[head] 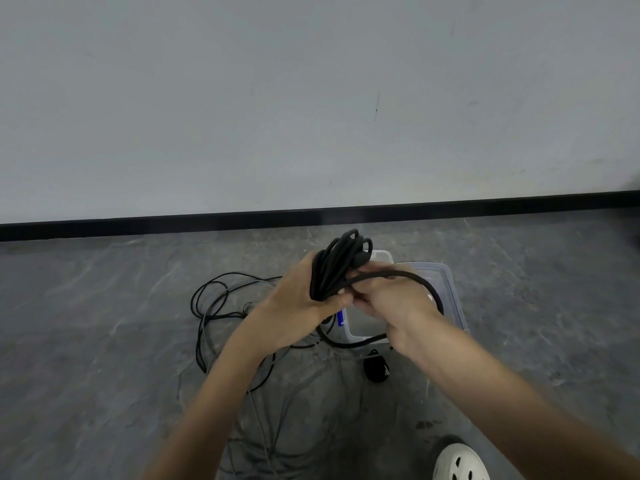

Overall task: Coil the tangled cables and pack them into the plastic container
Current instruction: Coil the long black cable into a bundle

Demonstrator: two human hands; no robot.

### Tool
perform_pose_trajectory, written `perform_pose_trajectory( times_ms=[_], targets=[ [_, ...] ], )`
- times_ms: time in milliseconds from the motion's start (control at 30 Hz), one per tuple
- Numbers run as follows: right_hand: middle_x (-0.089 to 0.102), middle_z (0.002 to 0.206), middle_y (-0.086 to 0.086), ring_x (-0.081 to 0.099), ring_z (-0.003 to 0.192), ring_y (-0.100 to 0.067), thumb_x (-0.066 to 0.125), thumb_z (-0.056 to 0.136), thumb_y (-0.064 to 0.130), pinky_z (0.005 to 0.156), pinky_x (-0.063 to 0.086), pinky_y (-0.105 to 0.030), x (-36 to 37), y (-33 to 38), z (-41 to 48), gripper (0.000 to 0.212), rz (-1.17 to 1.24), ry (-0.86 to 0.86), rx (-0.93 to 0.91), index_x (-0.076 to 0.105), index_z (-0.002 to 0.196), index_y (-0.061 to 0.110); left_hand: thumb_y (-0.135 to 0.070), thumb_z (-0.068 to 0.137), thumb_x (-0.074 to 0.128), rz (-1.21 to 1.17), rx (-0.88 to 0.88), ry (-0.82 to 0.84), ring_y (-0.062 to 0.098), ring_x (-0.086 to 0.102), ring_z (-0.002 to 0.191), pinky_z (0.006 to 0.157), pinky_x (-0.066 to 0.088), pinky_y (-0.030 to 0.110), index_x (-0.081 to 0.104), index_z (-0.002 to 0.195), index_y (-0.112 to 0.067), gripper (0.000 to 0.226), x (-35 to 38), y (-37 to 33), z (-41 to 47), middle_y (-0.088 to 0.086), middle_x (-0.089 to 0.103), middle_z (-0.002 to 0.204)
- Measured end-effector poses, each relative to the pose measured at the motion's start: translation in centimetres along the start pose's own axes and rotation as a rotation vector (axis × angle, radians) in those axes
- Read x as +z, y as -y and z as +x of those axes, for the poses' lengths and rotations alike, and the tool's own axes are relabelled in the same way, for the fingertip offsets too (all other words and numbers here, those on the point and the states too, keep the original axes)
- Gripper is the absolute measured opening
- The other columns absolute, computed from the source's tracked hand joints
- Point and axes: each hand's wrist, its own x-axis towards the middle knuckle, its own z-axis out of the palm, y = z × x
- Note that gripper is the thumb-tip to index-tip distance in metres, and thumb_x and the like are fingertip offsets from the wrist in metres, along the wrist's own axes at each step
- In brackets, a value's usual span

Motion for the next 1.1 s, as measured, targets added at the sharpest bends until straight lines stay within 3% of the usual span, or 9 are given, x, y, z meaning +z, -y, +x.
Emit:
perform_pose_trajectory(
  times_ms=[67, 167, 300, 433, 500, 633, 733, 800, 1100],
  targets=[
    [0.071, 0.085, 0.004, 0.064, 0.084, -0.007, 0.059, 0.092, 0.004, 0.08, 0.052, -0.018, -0.2, -0.1, 0.1, 0.015, -0.059, 0.016, -0.106, 0.07, 0.094, 0.013, -0.019, 0.09, 0.066, -0.004, 0.009, -0.037, -0.007, 0.058, 0.081, 0.069, 0.042, 0.006, 0.057, 0.11, -0.021, 0.022, 0.0, 0.0, 0.0, -0.01, 0.061, 0.091],
    [0.063, 0.055, 0.024, 0.057, 0.058, 0.015, 0.059, 0.092, 0.007, 0.055, 0.041, -0.001, -0.3, -0.1, 0.0, 0.02, -0.141, 0.054, -0.254, 0.07, 0.084, 0.022, -0.03, 0.094, 0.058, -0.041, 0.013, -0.137, -0.006, 0.061, 0.068, 0.061, 0.043, 0.007, 0.061, 0.101, -0.019, 0.014, 0.2, -0.1, 0.2, -0.011, 0.061, 0.074],
    [0.074, 0.081, 0.008, 0.066, 0.081, 0.004, 0.061, 0.092, 0.01, 0.076, 0.051, -0.011, 0.1, -0.4, -0.3, 0.015, -0.24, 0.06, -0.343, 0.075, 0.09, 0.015, -0.042, 0.088, 0.063, -0.034, -0.038, -0.333, -0.001, 0.054, 0.048, 0.049, 0.039, 0.01, 0.057, 0.064, -0.028, 0.027, 0.9, 0.0, 0.5, -0.014, 0.057, 0.049],
    [0.075, 0.084, 0.005, 0.069, 0.085, -0.004, 0.058, 0.095, 0.016, 0.078, 0.054, -0.018, 0.4, -0.6, -0.9, 0.017, -0.326, 0.066, -0.426, 0.074, 0.091, 0.015, -0.071, 0.06, 0.065, -0.162, -0.083, -0.462, -0.001, 0.057, 0.049, 0.046, 0.04, 0.01, 0.061, 0.06, -0.029, 0.042, 0.9, -0.3, 0.6, -0.016, 0.06, 0.05],
    [0.074, 0.081, 0.004, 0.069, 0.083, -0.007, 0.055, 0.096, 0.016, 0.076, 0.055, -0.021, 0.4, -0.7, -0.7, 0.019, -0.328, 0.067, -0.414, 0.073, 0.088, 0.014, -0.078, 0.053, 0.057, -0.156, -0.072, -0.424, -0.003, 0.055, 0.048, 0.046, 0.038, 0.009, 0.058, 0.061, -0.031, 0.048, 0.7, -0.4, 0.5, -0.019, 0.059, 0.05],
    [0.071, 0.076, 0.003, 0.066, 0.076, -0.005, 0.054, 0.097, 0.013, 0.074, 0.053, -0.018, 0.7, -0.6, -1.0, 0.023, -0.199, 0.082, -0.317, 0.071, 0.083, 0.02, -0.078, 0.062, 0.045, -0.011, -0.04, -0.443, -0.006, 0.056, 0.054, 0.048, 0.036, 0.005, 0.057, 0.067, -0.029, 0.051, 1.0, -0.5, 0.5, -0.015, 0.059, 0.054],
    [0.074, 0.084, -0.006, 0.07, 0.08, -0.015, 0.051, 0.098, 0.014, 0.077, 0.057, -0.024, 0.9, -0.2, -1.1, 0.022, -0.069, 0.057, -0.25, 0.071, 0.091, 0.01, -0.069, 0.073, 0.051, 0.085, 0.015, -0.485, -0.007, 0.059, 0.066, 0.056, 0.04, 0.003, 0.062, 0.083, -0.023, 0.048, 1.3, -0.2, 0.7, -0.013, 0.062, 0.069],
    [0.073, 0.076, -0.006, 0.069, 0.068, -0.013, 0.049, 0.1, 0.017, 0.068, 0.057, -0.022, 0.7, 0.2, -1.1, 0.025, 0.081, 0.058, -0.11, 0.069, 0.09, 0.006, -0.057, 0.08, 0.06, 0.135, 0.042, -0.461, -0.015, 0.057, 0.07, 0.061, 0.04, 0.0, 0.058, 0.088, -0.026, 0.032, 1.2, 0.1, 0.6, -0.018, 0.059, 0.072],
    [0.05, 0.053, 0.005, 0.044, 0.041, -0.006, 0.049, 0.1, 0.022, 0.046, 0.039, -0.018, 0.3, 0.8, -1.7, 0.021, -0.075, 0.361, -0.02, 0.058, 0.085, 0.01, -0.062, 0.078, 0.056, 0.062, -0.131, -0.63, 0.0, 0.054, 0.047, 0.043, 0.037, 0.009, 0.055, 0.058, -0.023, 0.044, 1.0, 0.5, 0.7, -0.017, 0.056, 0.046]
  ],
)
